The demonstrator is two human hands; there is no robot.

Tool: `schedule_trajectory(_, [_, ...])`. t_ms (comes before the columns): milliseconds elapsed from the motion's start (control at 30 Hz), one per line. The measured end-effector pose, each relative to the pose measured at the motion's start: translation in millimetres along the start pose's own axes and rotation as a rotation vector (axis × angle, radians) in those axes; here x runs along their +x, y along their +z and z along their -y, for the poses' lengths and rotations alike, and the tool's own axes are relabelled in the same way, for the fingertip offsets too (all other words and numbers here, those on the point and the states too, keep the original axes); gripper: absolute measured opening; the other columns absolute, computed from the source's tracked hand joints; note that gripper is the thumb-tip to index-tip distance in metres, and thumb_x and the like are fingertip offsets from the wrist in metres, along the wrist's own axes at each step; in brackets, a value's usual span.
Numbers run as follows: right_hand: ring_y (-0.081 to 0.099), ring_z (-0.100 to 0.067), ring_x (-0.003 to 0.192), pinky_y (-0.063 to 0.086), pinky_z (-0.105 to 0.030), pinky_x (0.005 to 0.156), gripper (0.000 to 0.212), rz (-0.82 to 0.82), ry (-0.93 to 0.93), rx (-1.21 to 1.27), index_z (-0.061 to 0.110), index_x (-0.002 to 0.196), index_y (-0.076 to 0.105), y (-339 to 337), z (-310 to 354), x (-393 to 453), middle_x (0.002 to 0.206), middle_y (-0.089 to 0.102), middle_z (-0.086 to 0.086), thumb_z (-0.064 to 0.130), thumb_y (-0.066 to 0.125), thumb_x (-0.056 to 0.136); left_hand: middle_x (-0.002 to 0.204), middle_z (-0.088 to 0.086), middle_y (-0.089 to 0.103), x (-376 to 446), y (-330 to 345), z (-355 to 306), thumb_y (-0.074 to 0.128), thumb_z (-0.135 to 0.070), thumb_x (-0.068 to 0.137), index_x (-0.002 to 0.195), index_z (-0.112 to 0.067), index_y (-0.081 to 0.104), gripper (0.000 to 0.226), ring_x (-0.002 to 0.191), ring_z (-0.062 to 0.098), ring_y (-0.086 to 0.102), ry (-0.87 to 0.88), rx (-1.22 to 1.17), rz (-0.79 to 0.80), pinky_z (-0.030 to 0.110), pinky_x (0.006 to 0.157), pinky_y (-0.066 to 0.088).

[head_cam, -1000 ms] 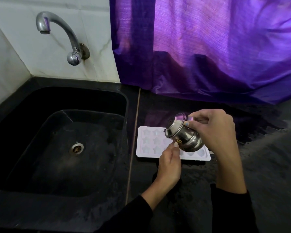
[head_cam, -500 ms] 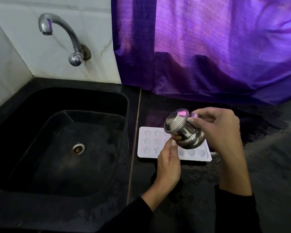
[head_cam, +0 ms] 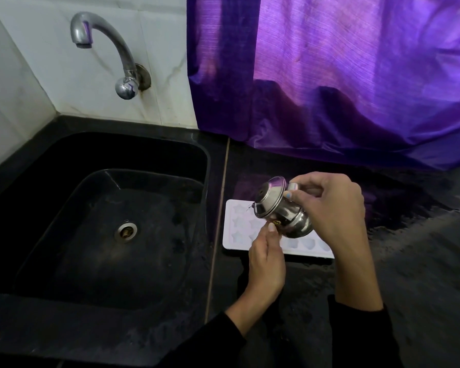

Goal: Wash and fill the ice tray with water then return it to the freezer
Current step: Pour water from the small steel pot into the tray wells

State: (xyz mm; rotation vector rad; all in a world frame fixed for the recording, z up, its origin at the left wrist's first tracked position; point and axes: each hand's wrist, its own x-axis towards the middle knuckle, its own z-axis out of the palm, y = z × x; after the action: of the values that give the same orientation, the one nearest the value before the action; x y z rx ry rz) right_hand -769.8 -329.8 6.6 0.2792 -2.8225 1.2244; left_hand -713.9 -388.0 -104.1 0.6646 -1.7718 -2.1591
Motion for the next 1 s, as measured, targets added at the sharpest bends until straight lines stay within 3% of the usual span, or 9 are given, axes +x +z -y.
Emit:
schedule_trajectory(233, [0.067, -0.013, 0.081, 0.055, -0.043, 0.078, 0.009, -0.002, -0.009, -0.030, 0.035, 0.075, 0.070, 3, 2, 0, 0.077, 0.071, 0.010, 0.030, 0.077, 0.076, 0.084, -0.032, 0.068, 2, 1, 3, 0.033, -0.024, 0.103, 0.090, -0.040, 0.060, 0.034, 0.090, -0.012, 0.061, -0.004, -0.019, -0.009, 0.039, 0.096, 0.049])
schedule_trajectory(500, [0.069, -0.013, 0.081, 0.056, -0.044, 0.079, 0.009, 0.003, -0.001, 0.029, 0.034, 0.075, 0.071, -1, -5, 0, 0.077, 0.072, 0.010, 0.028, 0.078, 0.075, 0.104, -0.022, 0.068, 1, 3, 9, 0.031, -0.046, 0.093, 0.103, -0.044, 0.059, 0.030, 0.106, -0.002, 0.059, 0.020, -0.013, 0.017, 0.042, 0.098, 0.047])
schedule_trajectory(600, [0.070, -0.011, 0.080, 0.057, -0.043, 0.080, 0.010, 0.005, 0.006, 0.080, 0.032, 0.075, 0.072, -4, -8, 0, 0.076, 0.073, 0.010, 0.026, 0.079, 0.075, 0.110, -0.022, 0.066, -2, 3, 10, 0.031, -0.043, 0.097, 0.108, -0.046, 0.056, 0.028, 0.110, -0.003, 0.057, 0.034, -0.014, 0.021, 0.042, 0.100, 0.046])
schedule_trajectory(733, [0.071, -0.006, 0.079, 0.058, -0.043, 0.081, 0.012, 0.012, 0.001, 0.175, 0.031, 0.077, 0.073, -12, -15, -2, 0.073, 0.073, 0.011, 0.021, 0.080, 0.074, 0.123, -0.015, 0.063, -4, 5, 13, 0.030, -0.051, 0.091, 0.128, -0.033, 0.054, 0.047, 0.118, -0.001, 0.054, 0.049, -0.013, 0.023, 0.041, 0.104, 0.043])
schedule_trajectory(867, [0.071, -0.002, 0.075, 0.060, -0.036, 0.079, 0.018, -0.040, 0.002, 0.293, 0.031, 0.078, 0.073, -25, -24, -8, 0.072, 0.074, 0.011, 0.015, 0.080, 0.075, 0.123, -0.020, 0.061, -8, 10, 9, 0.030, -0.038, 0.101, 0.127, -0.037, 0.052, 0.034, 0.118, -0.006, 0.051, 0.100, 0.018, 0.061, 0.037, 0.104, 0.043])
schedule_trajectory(1000, [0.073, -0.009, 0.076, 0.060, -0.038, 0.078, 0.016, -0.099, 0.047, 0.398, 0.024, 0.083, 0.075, -40, -39, -14, 0.078, 0.076, 0.003, 0.011, 0.079, 0.076, 0.132, -0.019, 0.054, -15, 22, 10, 0.029, -0.040, 0.098, 0.138, -0.028, 0.045, 0.045, 0.124, -0.006, 0.046, 0.152, 0.060, 0.109, 0.037, 0.107, 0.041])
